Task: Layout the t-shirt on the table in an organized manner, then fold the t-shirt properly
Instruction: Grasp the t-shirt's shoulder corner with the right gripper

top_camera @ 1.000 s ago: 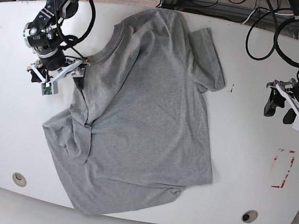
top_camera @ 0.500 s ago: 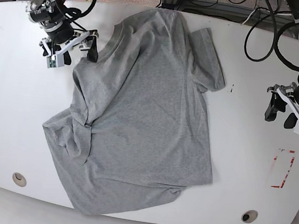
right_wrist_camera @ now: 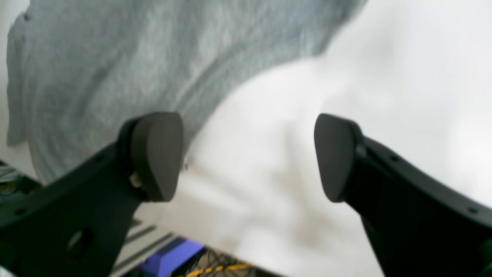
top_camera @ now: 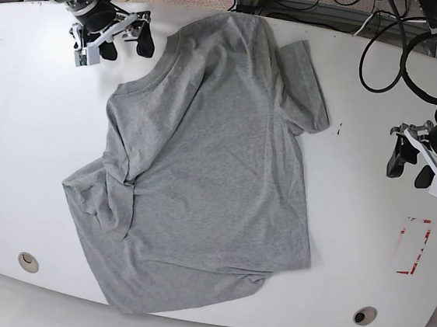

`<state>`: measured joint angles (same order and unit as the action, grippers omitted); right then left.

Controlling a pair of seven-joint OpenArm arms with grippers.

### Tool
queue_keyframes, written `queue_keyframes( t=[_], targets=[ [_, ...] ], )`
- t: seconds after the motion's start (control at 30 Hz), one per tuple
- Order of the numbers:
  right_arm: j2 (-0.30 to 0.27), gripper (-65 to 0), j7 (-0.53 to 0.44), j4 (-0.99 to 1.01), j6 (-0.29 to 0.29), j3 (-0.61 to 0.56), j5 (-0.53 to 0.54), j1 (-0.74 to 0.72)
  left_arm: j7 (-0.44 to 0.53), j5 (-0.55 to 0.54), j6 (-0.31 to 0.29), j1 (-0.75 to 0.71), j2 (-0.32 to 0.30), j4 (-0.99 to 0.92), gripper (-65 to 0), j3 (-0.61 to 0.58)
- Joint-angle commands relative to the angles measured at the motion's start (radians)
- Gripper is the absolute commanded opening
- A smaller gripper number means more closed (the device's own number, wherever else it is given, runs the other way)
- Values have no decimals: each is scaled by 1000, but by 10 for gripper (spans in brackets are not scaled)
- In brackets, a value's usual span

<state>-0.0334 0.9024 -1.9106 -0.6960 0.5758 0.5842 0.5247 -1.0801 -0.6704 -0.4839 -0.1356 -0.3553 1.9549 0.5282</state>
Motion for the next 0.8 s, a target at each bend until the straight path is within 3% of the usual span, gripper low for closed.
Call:
queue_keyframes(
  t=[0.0, 0.17, 0.77],
  targets=[
    [-23, -140, -7, -22, -2, -30, 30, 38, 24, -12, 0, 11, -17, 16, -278, 5],
    [-52, -140, 14, -22, -2, -101, 32, 68, 24, -12, 0, 9, -17, 16, -278, 5],
    [-53, -140, 17, 0, -2, -296, 24, 67, 24, -12, 0, 3, -20, 16, -278, 13]
  ],
)
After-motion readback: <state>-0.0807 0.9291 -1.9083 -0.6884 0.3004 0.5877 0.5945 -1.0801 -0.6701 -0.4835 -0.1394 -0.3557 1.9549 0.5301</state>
